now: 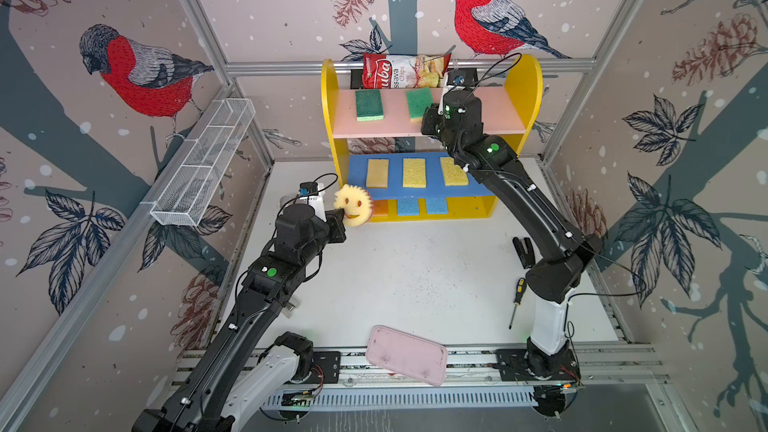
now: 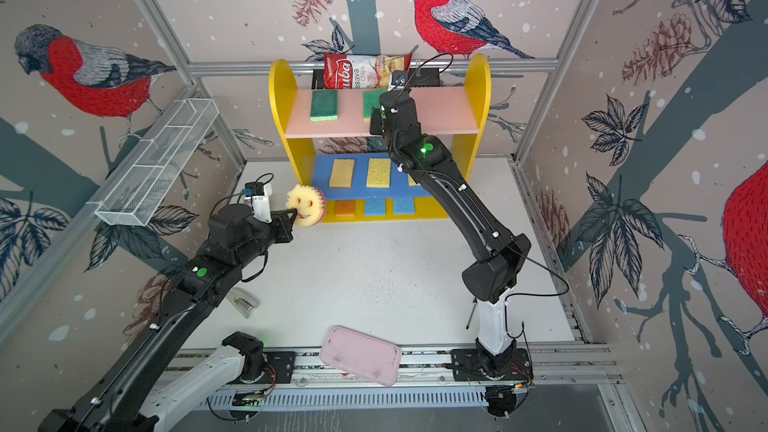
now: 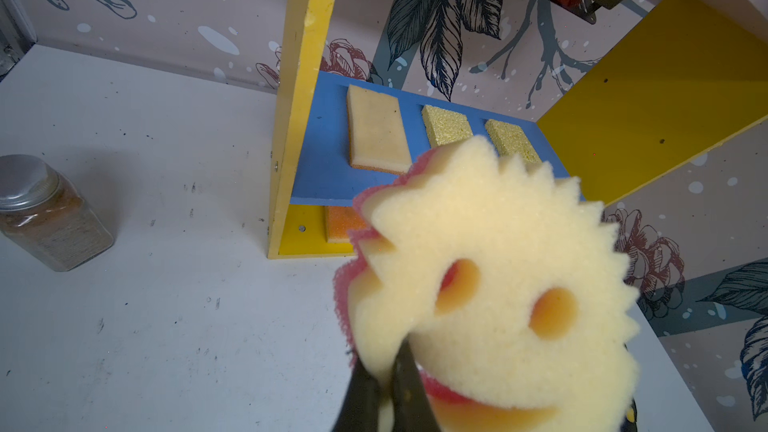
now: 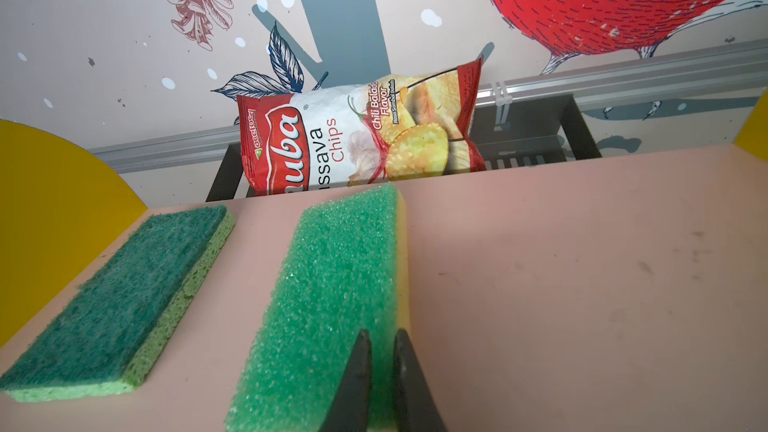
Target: Place and organize the cleaning sponges onto the shelf
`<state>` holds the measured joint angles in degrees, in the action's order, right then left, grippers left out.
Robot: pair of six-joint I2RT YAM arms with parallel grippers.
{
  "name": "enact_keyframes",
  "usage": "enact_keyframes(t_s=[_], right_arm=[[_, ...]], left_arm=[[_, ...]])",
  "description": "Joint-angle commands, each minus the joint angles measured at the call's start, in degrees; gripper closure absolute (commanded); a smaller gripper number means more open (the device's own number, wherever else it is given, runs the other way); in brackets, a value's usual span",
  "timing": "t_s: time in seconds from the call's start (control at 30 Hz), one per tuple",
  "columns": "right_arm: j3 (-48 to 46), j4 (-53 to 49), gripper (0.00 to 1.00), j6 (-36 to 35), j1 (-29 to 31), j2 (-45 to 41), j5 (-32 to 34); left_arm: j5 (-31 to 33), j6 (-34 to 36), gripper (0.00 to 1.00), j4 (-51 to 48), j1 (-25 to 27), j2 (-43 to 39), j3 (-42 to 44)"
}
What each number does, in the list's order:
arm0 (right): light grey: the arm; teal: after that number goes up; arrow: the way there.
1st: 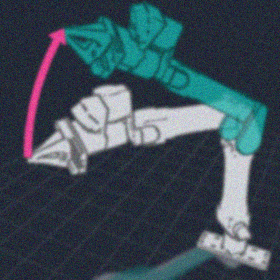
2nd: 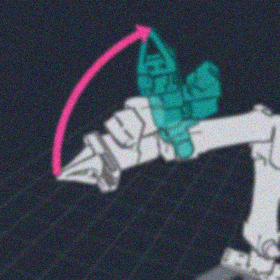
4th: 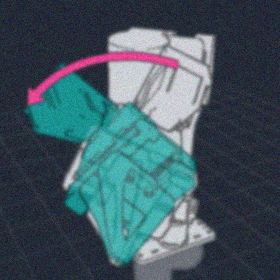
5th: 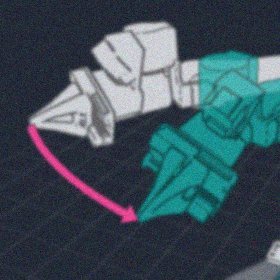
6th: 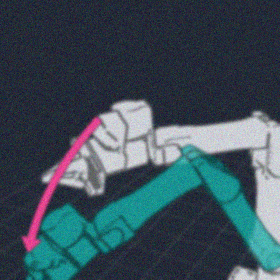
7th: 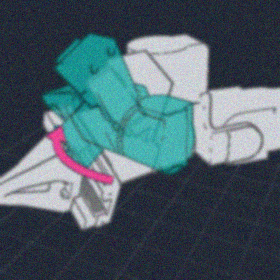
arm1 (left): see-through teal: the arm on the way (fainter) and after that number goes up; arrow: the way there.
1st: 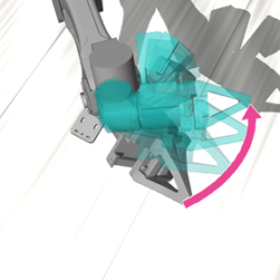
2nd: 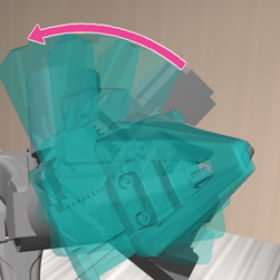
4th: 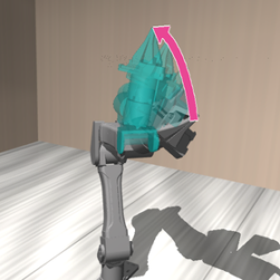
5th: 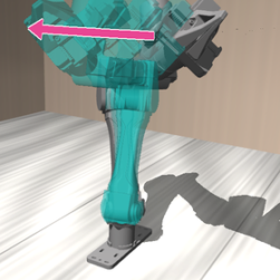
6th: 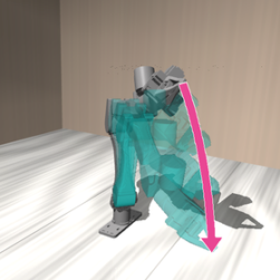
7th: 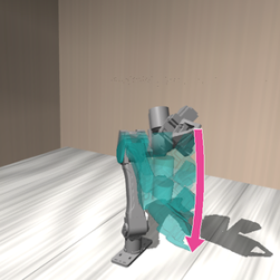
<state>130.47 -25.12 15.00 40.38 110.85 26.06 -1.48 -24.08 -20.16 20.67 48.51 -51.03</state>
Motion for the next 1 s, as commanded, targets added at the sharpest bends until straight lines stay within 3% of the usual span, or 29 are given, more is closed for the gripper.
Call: enact_keyframes(t_s=[0.0,0.13,0.27,0.97], right_arm=[[-0.13,1.47,0.8,1.03,0.13,-0.5,-0.89],[-1.81,1.78,0.65,1.86,0.17,-1.56,-2.28],[-3.93,2.86,0.61,2.44,0.28,-2.78,-3.0],[-4.61,3.58,0.59,3.54,0.26,-3.77,-6.33]], left_arm=[[-0.05,0.06,0.94,0.21,-0.01,-0.28,-0.42],[0.32,0.03,0.94,-0.1,0.0,-0.67,-0.25],[0.6,0.26,0.94,-0.21,-0.01,-0.55,-0.36],[1.2,-0.01,0.93,0.3,0.0,-0.09,-0.13]])
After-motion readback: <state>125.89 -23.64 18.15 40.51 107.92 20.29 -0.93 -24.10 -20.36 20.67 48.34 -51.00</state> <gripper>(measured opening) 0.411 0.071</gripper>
